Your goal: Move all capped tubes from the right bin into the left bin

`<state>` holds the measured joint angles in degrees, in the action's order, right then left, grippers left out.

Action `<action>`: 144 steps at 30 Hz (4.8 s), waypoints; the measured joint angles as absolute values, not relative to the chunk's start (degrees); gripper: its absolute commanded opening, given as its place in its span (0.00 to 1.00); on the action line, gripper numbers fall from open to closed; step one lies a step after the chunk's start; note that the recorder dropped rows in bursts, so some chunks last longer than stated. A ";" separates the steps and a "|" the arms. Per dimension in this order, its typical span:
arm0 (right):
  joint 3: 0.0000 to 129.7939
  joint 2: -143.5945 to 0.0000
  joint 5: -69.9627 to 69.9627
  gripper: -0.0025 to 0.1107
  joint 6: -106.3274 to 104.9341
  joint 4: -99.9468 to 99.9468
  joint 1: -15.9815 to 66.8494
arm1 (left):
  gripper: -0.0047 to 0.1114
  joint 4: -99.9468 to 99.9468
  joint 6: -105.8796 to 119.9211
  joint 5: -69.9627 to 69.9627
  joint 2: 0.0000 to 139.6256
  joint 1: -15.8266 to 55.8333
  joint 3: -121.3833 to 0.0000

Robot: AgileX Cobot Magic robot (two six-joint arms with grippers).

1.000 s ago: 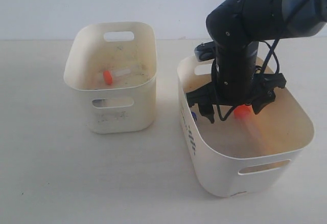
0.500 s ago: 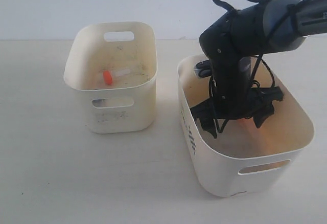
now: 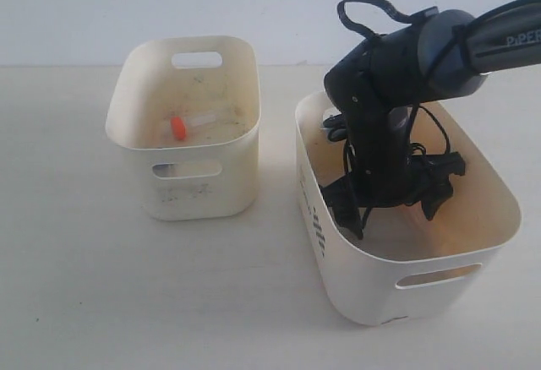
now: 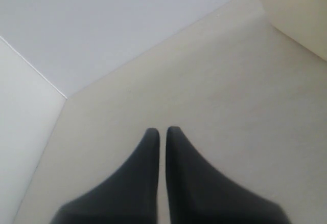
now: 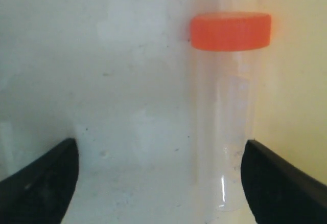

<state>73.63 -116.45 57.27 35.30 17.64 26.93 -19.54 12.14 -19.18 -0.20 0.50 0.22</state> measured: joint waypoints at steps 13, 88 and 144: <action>73.74 -117.58 59.65 0.49 36.69 22.47 27.38 | 0.08 -19.54 12.14 -19.18 -0.20 0.50 0.22; 73.63 -113.14 62.57 0.56 39.90 25.37 27.28 | 0.08 -19.54 12.14 -19.18 -0.20 0.50 0.22; 74.10 -120.91 64.78 0.20 39.69 30.14 27.38 | 0.08 -19.54 12.14 -19.18 -0.20 0.50 0.22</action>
<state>74.10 -120.91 64.78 39.69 30.14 27.38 -19.54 12.14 -19.18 -0.20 0.50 0.22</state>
